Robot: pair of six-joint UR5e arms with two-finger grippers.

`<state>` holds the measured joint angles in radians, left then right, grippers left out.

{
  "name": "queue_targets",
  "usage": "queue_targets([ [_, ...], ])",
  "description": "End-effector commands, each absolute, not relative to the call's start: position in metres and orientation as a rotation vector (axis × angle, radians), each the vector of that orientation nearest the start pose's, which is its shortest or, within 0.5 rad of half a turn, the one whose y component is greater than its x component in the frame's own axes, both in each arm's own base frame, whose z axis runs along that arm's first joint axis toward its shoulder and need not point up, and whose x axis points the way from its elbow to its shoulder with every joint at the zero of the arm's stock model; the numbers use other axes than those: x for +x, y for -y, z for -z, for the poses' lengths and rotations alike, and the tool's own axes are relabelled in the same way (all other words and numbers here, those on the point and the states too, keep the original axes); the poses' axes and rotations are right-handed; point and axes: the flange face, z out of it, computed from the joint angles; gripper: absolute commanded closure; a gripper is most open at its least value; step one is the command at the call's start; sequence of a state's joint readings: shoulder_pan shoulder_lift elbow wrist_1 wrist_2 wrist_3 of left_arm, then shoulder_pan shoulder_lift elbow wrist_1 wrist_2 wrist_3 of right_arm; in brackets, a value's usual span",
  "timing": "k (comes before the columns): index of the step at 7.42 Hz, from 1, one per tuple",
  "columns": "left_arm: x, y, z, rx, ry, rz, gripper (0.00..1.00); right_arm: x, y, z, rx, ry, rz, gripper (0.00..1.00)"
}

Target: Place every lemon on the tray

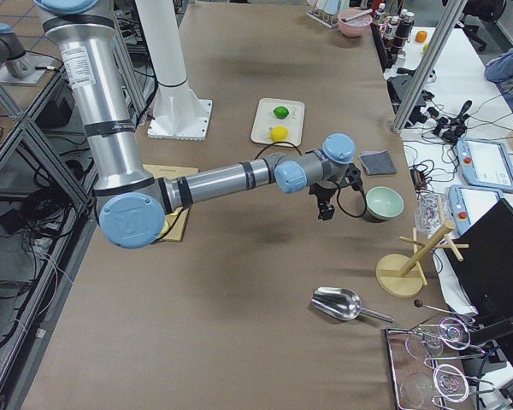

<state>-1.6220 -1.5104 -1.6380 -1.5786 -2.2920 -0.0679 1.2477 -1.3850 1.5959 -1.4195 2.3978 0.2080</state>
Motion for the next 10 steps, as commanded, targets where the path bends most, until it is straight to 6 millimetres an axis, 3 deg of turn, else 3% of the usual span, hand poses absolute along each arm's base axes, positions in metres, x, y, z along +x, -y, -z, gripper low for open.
queue_targets([
  [1,-0.097,0.46,-0.658,0.01,-0.721,0.123,0.02,-0.075,0.537,-0.573,0.072,0.839,0.155,0.01],
  [3,-0.097,0.46,-0.657,0.005,-0.722,0.136,0.02,-0.039,0.535,-0.585,0.041,0.782,0.08,0.01],
  [5,-0.098,0.46,-0.638,0.017,-0.726,0.136,0.02,-0.011,0.531,-0.589,-0.028,0.762,0.045,0.01],
  [8,-0.098,0.453,-0.644,-0.03,-0.729,0.155,0.02,-0.001,0.527,-0.597,-0.063,0.714,0.043,0.01],
  [10,-0.099,0.453,-0.638,-0.017,-0.731,0.154,0.02,0.0,0.526,-0.597,-0.063,0.718,0.04,0.01],
])
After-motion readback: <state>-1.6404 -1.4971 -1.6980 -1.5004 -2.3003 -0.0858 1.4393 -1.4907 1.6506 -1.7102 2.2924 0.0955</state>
